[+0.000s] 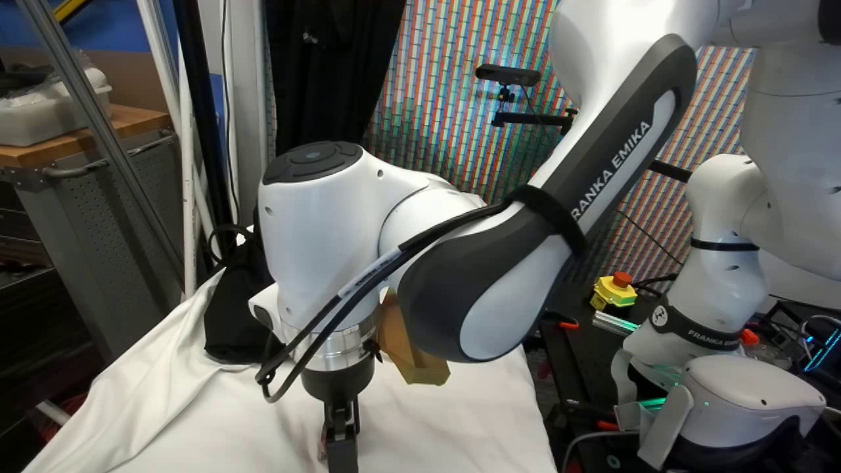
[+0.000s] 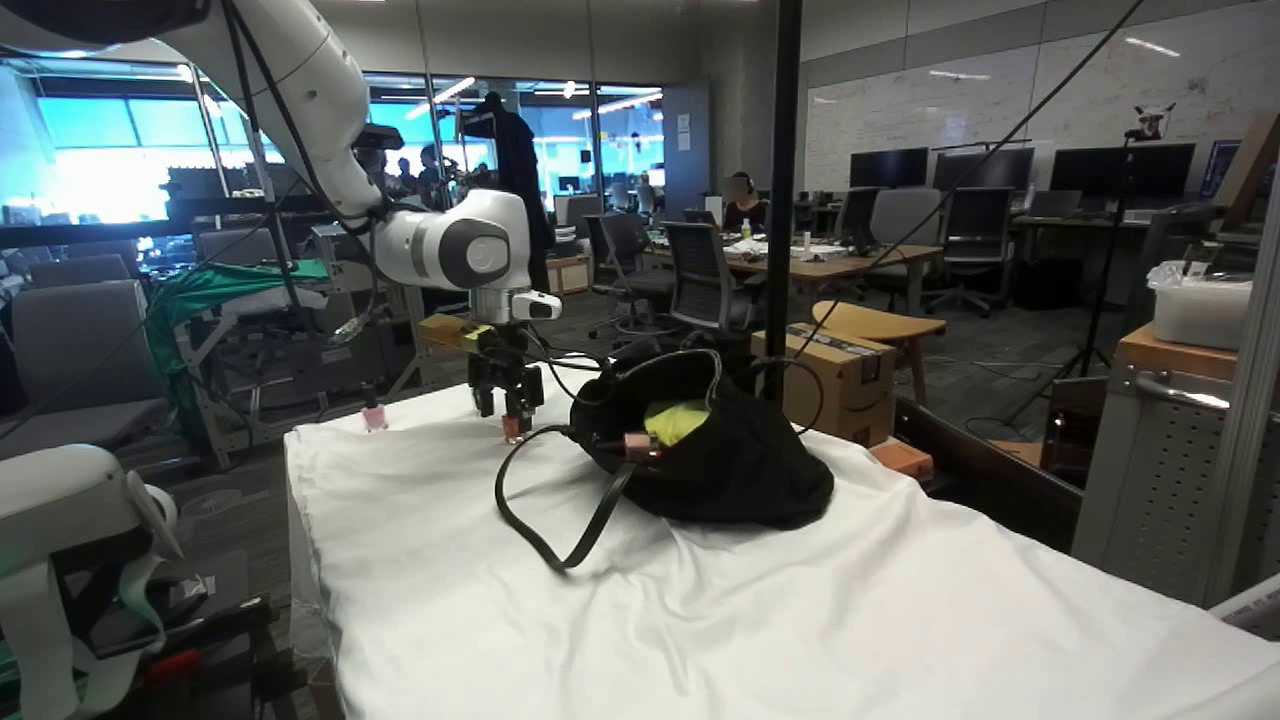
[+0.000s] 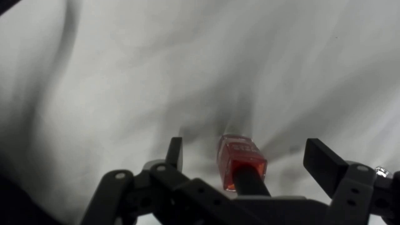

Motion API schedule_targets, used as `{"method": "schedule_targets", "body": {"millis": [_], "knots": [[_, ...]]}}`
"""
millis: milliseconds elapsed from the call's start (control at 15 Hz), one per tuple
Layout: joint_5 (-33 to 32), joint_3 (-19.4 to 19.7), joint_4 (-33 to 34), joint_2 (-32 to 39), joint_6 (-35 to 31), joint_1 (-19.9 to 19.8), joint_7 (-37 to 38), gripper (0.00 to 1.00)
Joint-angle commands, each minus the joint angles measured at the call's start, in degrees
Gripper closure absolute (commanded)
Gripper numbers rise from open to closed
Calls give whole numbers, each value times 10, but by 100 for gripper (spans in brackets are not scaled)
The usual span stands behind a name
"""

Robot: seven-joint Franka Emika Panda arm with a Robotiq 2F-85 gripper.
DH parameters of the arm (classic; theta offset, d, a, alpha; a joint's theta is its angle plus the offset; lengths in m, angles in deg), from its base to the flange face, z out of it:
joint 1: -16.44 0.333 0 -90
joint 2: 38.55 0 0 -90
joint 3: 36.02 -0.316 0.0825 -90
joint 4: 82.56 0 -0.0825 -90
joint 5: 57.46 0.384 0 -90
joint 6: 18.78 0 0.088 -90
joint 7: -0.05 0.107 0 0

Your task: Pick up the nail polish and put them in the bag

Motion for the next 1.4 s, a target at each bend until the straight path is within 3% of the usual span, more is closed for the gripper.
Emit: {"method": "schedule_targets", "body": {"millis": [0,1333], "knots": [[-3,2,-5,-5,-17,2,-3,0],[-4,6,6,12,-12,5,2,0]]}}
